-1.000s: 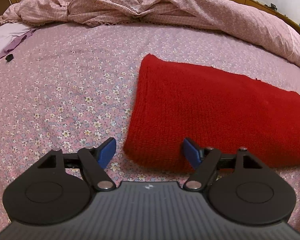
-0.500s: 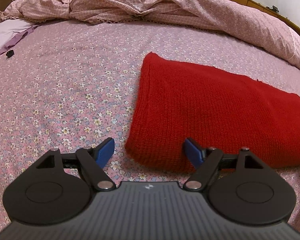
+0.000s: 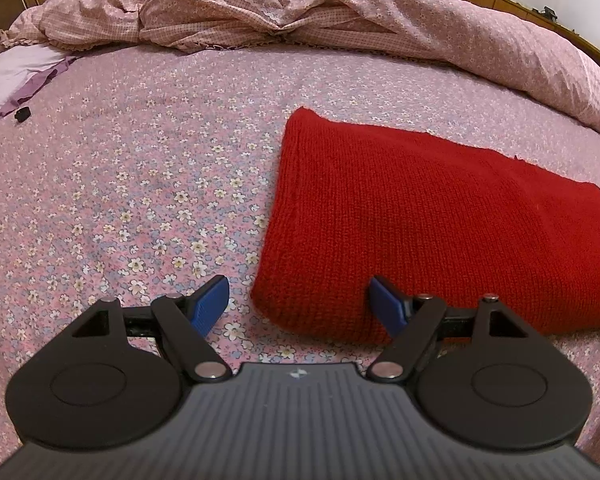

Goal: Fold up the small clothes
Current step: 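Move the right gripper to the folded cardigan's end and grasp it, then lift the cardigan end with the right gripper and fold it over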

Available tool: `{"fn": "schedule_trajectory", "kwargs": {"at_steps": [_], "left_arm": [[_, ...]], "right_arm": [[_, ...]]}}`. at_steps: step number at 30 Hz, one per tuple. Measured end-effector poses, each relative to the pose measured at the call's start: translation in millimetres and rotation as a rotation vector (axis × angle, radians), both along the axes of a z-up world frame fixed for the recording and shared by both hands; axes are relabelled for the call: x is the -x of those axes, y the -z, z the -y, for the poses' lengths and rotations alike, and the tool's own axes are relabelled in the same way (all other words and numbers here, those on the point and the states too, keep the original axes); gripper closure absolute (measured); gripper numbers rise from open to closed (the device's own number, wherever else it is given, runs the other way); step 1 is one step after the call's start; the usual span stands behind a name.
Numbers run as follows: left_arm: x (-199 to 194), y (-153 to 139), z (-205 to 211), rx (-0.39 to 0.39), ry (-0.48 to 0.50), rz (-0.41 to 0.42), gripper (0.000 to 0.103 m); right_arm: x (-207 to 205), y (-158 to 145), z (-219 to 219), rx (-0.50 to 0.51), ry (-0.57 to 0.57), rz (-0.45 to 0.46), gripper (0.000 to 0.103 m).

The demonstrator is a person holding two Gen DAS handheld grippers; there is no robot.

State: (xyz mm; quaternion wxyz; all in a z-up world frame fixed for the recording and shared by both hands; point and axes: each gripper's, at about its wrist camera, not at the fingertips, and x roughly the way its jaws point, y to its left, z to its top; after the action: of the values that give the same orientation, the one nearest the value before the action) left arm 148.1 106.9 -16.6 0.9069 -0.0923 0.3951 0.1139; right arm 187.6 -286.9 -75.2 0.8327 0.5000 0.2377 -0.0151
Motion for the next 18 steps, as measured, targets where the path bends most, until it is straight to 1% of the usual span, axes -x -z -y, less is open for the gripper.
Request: {"fn": "schedule_trajectory", "kwargs": {"at_steps": [2,9,12,14,15,17,18], "left_arm": [[-1,0,1,-0.003,-0.002,-0.002,0.022],[0,-1,3,-0.019,-0.003,-0.007,0.022],[0,-1,3,-0.024,-0.004,-0.009,0.022],[0,-2,4,-0.027,-0.006,-0.011,0.022],[0,-2,4,-0.028,-0.007,-0.011,0.022],[0,-3,5,-0.03,-0.007,-0.012,0.022],[0,-3,5,-0.033,-0.005,-0.014,0.022]], "right_arm": [[-2,0,-1,-0.004,0.0,-0.005,0.021],[-6,2,-17,0.113,-0.014,0.031,0.022],[-8,2,-17,0.122,-0.01,0.04,0.023],[-9,3,-14,0.111,0.0,0.039,0.027],[-8,4,-11,0.105,0.006,0.035,0.033],[-8,6,-6,0.084,0.012,0.026,0.044],[-9,8,-2,0.069,0.002,0.02,0.056]]}}
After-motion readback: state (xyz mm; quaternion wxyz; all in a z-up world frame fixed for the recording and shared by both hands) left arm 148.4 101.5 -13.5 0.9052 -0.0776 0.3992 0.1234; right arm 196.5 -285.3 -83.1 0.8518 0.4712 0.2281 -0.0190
